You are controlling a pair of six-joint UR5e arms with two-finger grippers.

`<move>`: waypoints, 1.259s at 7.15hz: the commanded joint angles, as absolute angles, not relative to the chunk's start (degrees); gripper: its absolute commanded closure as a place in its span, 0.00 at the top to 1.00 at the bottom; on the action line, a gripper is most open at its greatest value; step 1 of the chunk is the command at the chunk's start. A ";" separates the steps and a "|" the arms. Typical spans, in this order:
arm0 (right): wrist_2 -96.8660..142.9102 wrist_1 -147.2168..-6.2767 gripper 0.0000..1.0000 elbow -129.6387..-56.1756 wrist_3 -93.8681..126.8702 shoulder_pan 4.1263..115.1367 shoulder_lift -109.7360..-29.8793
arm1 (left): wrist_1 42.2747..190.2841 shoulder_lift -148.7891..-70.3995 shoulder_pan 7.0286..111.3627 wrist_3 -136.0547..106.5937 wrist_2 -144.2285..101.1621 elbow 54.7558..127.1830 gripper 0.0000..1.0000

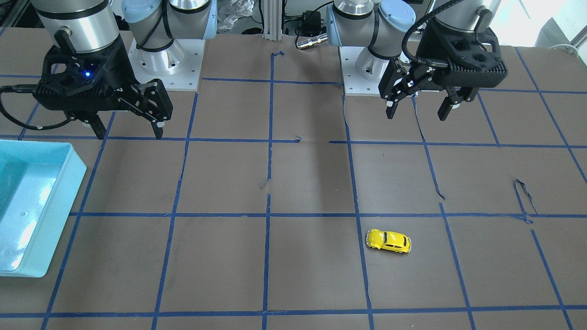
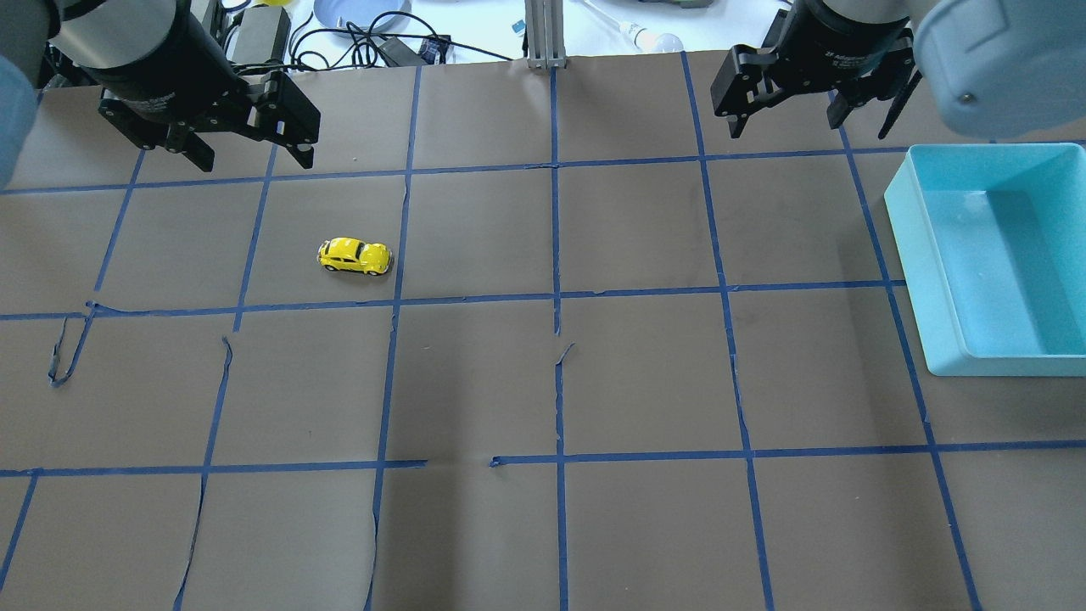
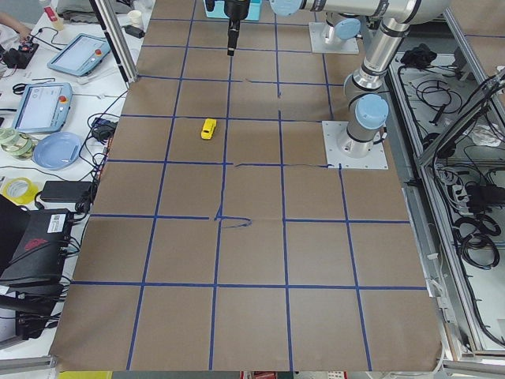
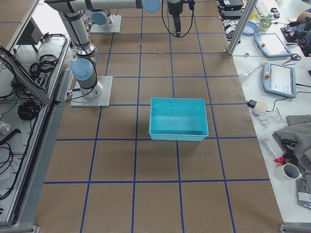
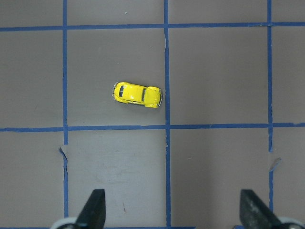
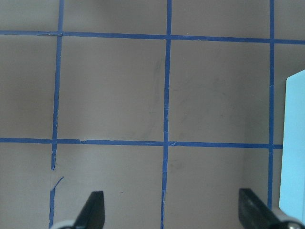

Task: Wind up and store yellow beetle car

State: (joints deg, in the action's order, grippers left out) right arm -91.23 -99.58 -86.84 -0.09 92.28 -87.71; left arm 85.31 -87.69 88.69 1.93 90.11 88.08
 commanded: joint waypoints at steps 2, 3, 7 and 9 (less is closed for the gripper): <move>-91.23 -99.58 1.00 -86.84 -0.09 92.29 -87.71 | 84.99 -88.59 88.77 2.37 90.61 88.07 1.00; -91.23 -99.49 1.00 -86.84 -0.09 92.29 -87.71 | 84.99 -88.51 88.77 2.46 90.53 88.24 1.00; -91.23 -99.58 1.00 -86.84 -0.09 92.29 -87.71 | 84.82 -88.59 88.95 2.55 89.92 88.33 1.00; -91.23 -99.49 1.00 -86.84 -0.09 92.37 -87.71 | 84.90 -88.59 88.95 2.55 89.91 88.33 1.00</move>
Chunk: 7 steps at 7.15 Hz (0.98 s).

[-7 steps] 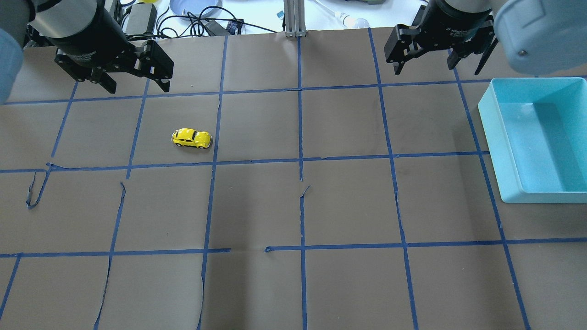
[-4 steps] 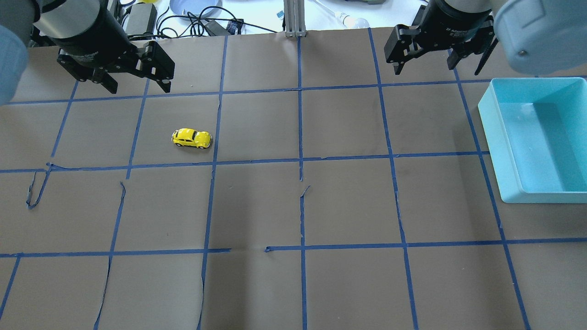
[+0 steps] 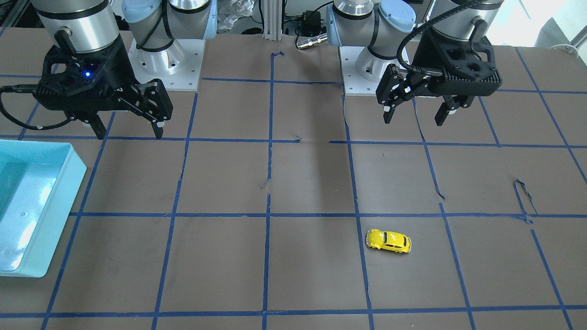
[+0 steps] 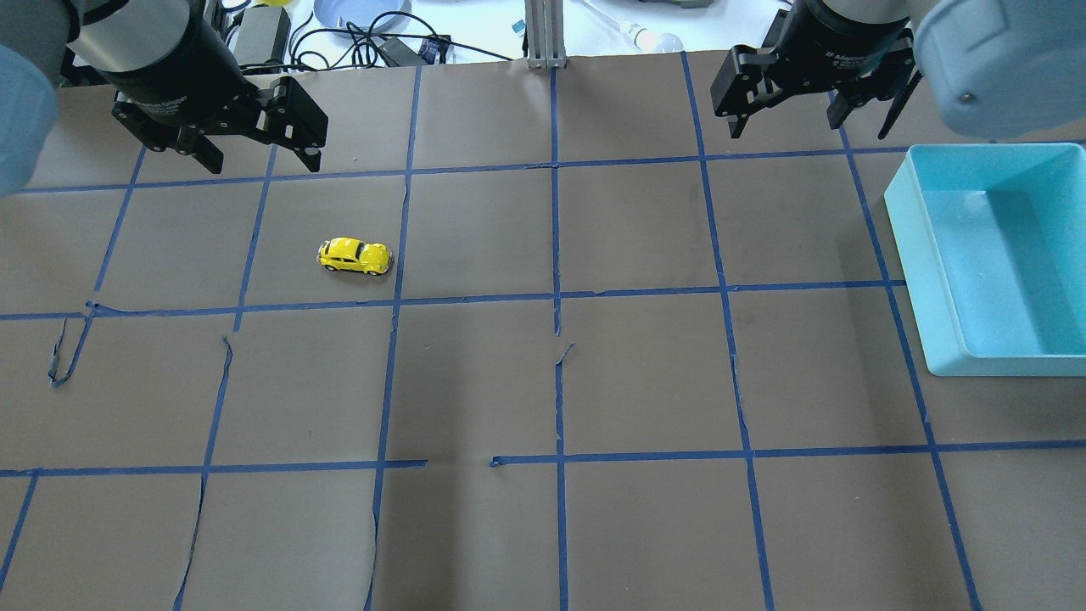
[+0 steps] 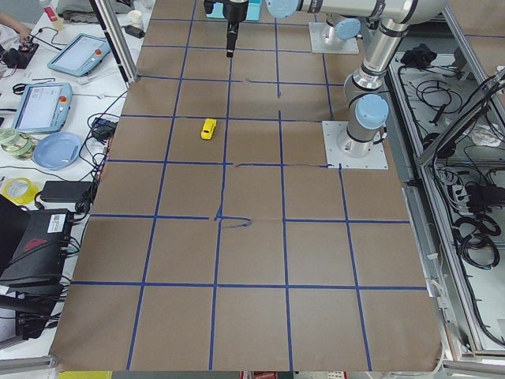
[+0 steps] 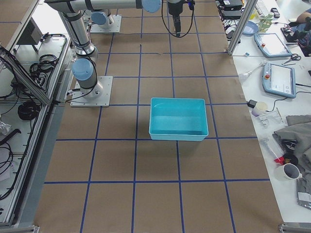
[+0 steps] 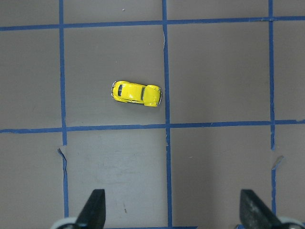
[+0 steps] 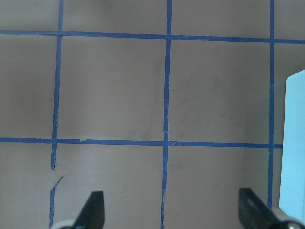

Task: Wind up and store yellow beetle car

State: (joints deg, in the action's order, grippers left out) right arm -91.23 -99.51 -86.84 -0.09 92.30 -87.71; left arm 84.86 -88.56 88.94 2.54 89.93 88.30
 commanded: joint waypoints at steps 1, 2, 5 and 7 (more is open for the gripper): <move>-91.23 -99.49 1.00 -86.84 -0.09 92.37 -87.71 | 84.90 -88.59 88.95 2.55 89.91 88.33 1.00; -91.23 -99.49 1.00 -86.84 -0.09 92.37 -87.71 | 84.90 -88.59 88.95 2.55 90.00 88.33 1.00; -91.23 -99.49 1.00 -86.84 -0.09 92.37 -87.71 | 84.90 -88.59 88.95 2.64 90.09 88.33 1.00; -91.23 -99.49 1.00 -86.84 -0.09 92.37 -87.71 | 85.52 -89.38 89.73 8.31 89.65 88.07 1.00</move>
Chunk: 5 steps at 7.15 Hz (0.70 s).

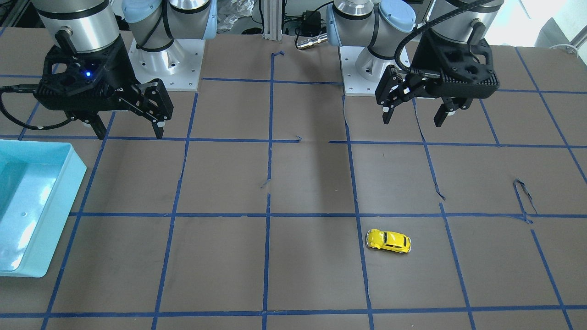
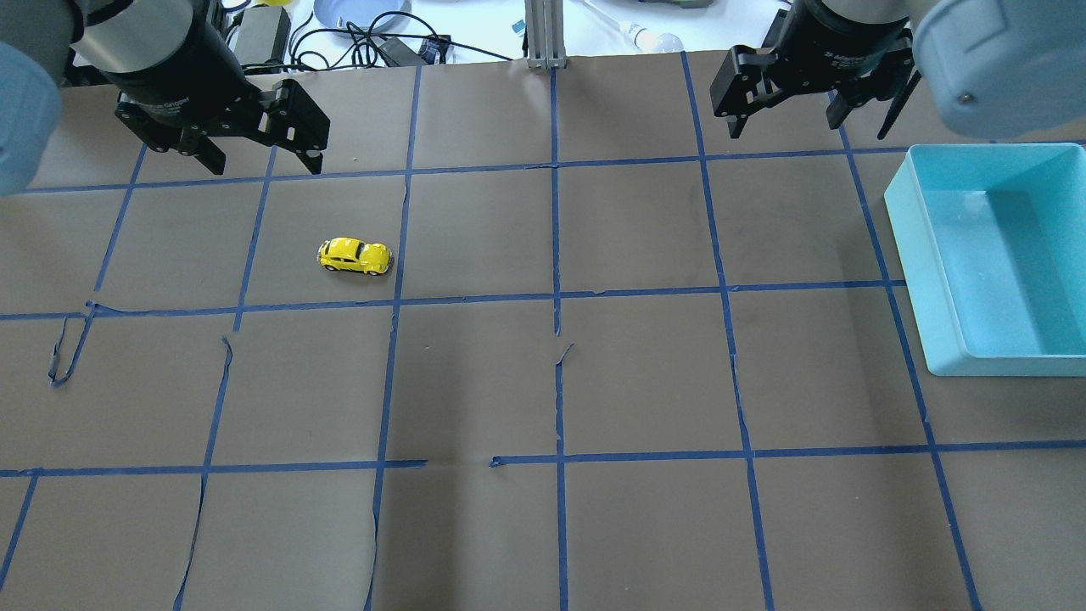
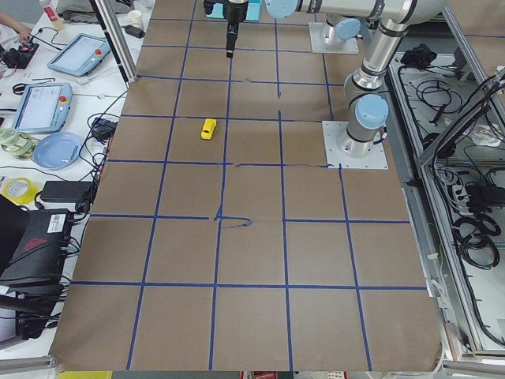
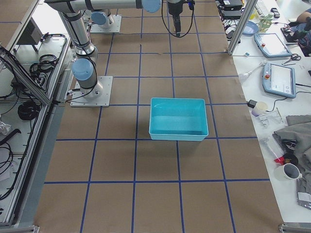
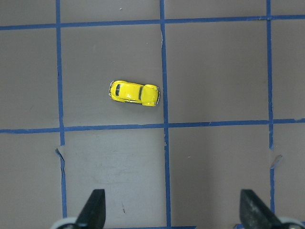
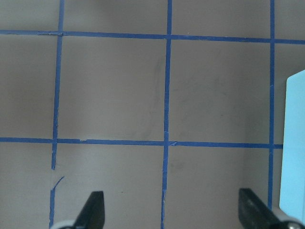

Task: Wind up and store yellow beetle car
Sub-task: 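Lower the open left gripper over the yellow beetle car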

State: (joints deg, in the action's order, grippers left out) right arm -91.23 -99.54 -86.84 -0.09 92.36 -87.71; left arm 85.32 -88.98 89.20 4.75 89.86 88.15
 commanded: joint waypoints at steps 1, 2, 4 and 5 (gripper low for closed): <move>-91.23 -99.58 1.00 -86.84 -0.09 92.37 -87.71 | 85.26 -89.99 90.26 22.01 89.04 89.28 1.00; -91.23 -99.49 1.00 -86.84 -0.09 92.37 -87.71 | 84.64 -91.83 89.92 32.59 86.77 89.82 0.98; -91.23 -99.49 1.00 -86.84 -0.09 92.37 -87.71 | 82.03 -96.83 89.65 50.73 86.48 92.10 0.97; -91.23 -99.49 1.00 -86.84 -0.09 92.37 -87.71 | 76.96 -100.07 89.65 59.50 86.40 93.41 0.98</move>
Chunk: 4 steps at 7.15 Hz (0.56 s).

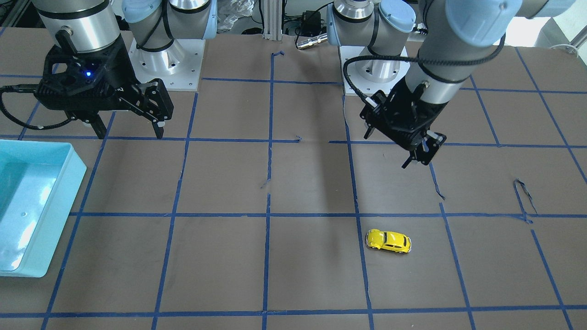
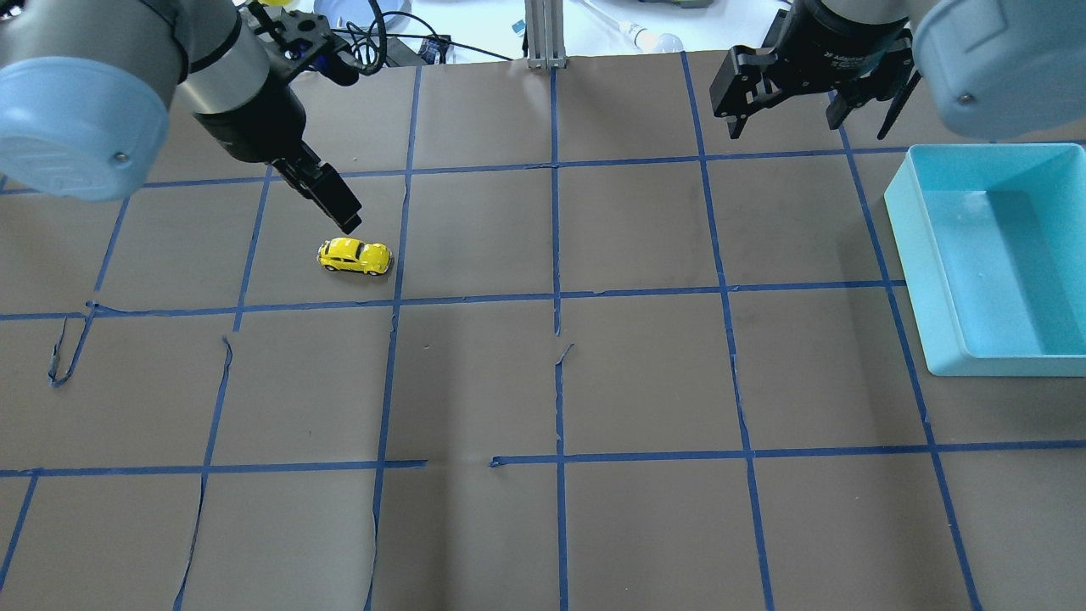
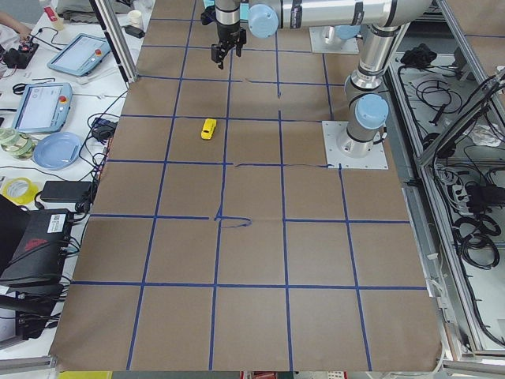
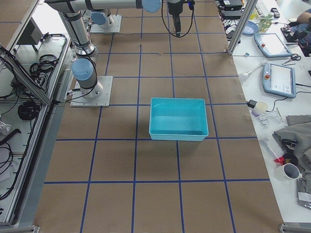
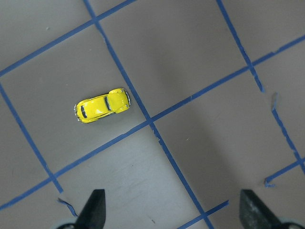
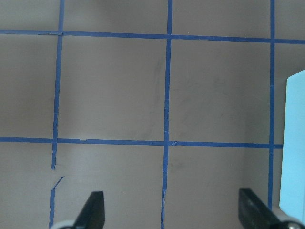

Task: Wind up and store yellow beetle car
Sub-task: 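Lower the open left gripper over the yellow beetle car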

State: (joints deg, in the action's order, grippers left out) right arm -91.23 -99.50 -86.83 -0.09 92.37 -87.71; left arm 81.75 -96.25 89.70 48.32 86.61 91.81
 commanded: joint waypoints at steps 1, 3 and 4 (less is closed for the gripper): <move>-91.23 -99.49 1.00 -86.84 -0.09 92.37 -87.71 | 73.16 -102.54 89.65 68.12 86.48 94.38 0.98; -91.23 -99.49 1.00 -86.84 -0.09 92.37 -87.71 | 68.22 -107.29 89.56 85.37 87.54 94.66 0.99; -91.23 -99.49 1.00 -86.84 -0.09 92.37 -87.71 | 65.77 -109.49 89.56 89.52 91.02 94.75 0.99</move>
State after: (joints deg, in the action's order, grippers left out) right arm -91.23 -99.49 -86.84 -0.09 92.37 -87.71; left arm 68.79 -106.67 89.59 82.65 88.19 94.57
